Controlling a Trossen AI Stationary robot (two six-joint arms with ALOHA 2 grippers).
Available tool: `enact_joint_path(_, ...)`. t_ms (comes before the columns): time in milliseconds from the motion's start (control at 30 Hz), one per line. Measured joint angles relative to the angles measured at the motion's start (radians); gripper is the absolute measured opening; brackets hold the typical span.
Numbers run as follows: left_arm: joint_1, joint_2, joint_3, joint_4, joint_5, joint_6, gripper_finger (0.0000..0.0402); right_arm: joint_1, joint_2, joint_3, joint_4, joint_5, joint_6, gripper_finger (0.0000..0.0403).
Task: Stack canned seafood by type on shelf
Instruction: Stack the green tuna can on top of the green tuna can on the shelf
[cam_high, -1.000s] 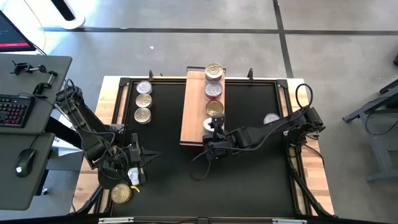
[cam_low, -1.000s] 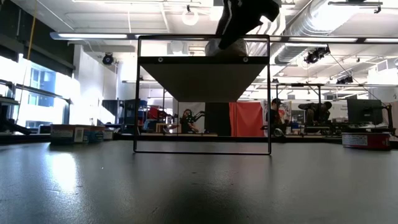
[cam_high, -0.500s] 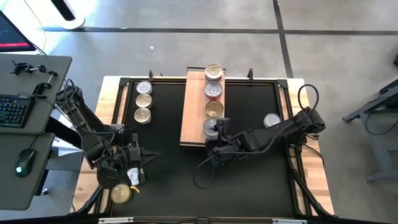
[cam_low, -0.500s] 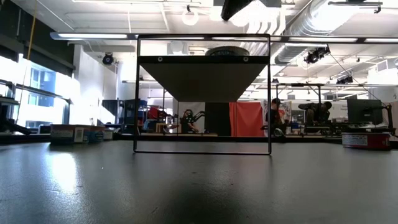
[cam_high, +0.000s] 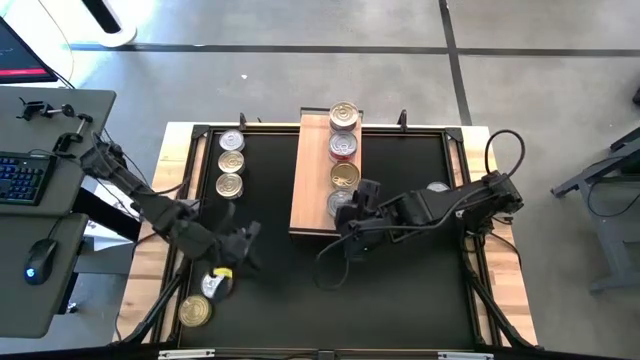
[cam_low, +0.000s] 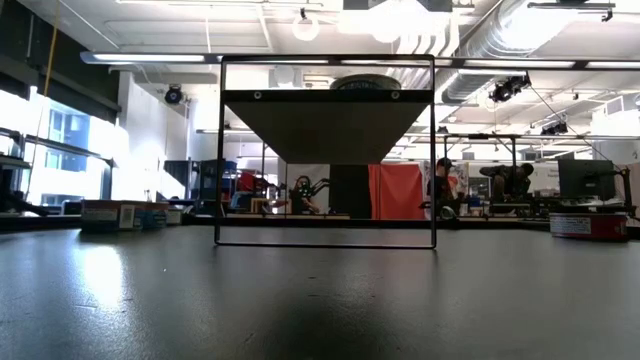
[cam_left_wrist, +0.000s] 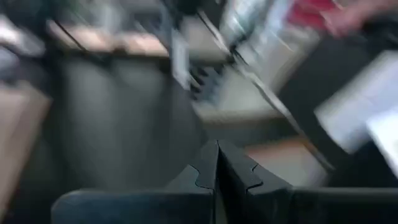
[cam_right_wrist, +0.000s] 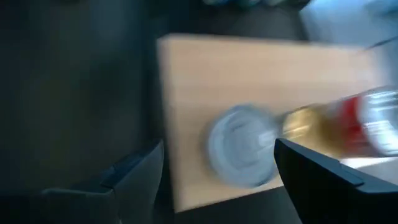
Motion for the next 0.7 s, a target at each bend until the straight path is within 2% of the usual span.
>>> enact_joint_path(67,-0.022,0.011,0.0,-0.075,0.085,-0.067,0.0,0.001,0.0,-0.001,-0.01,-0.144,0.039,0.0298)
enact_joint_path(133,-0.076,0.019,-0.002,-0.136,0.097,-0.122,0.0,0.006,0.001,-0.002,-0.012,-0.289,0.115,0.0298)
enact_joint_path(233,-0.175,0.032,-0.001,-0.204,0.099,-0.235,0.0,0.027,0.001,-0.002,0.019,-0.394,0.285,0.0298)
enact_joint_path(367,-0.274,0.067,-0.001,-0.398,0.043,-0.504,0.0,0.08,0.001,-0.002,0.128,-0.348,0.446,0.0298)
enact_joint_path(467,-0.31,0.122,-0.001,-0.54,0.071,-0.65,0.0,0.121,0.006,-0.003,0.214,-0.24,0.434,0.0298)
enact_joint_path(567,-0.312,0.195,-0.001,-0.641,0.195,-0.741,0.0,0.152,0.023,-0.003,0.26,-0.159,0.402,0.0298)
enact_joint_path(700,-0.314,0.283,-0.001,-0.718,0.359,-0.803,0.0,0.161,0.063,-0.003,0.255,-0.142,0.417,0.0298)
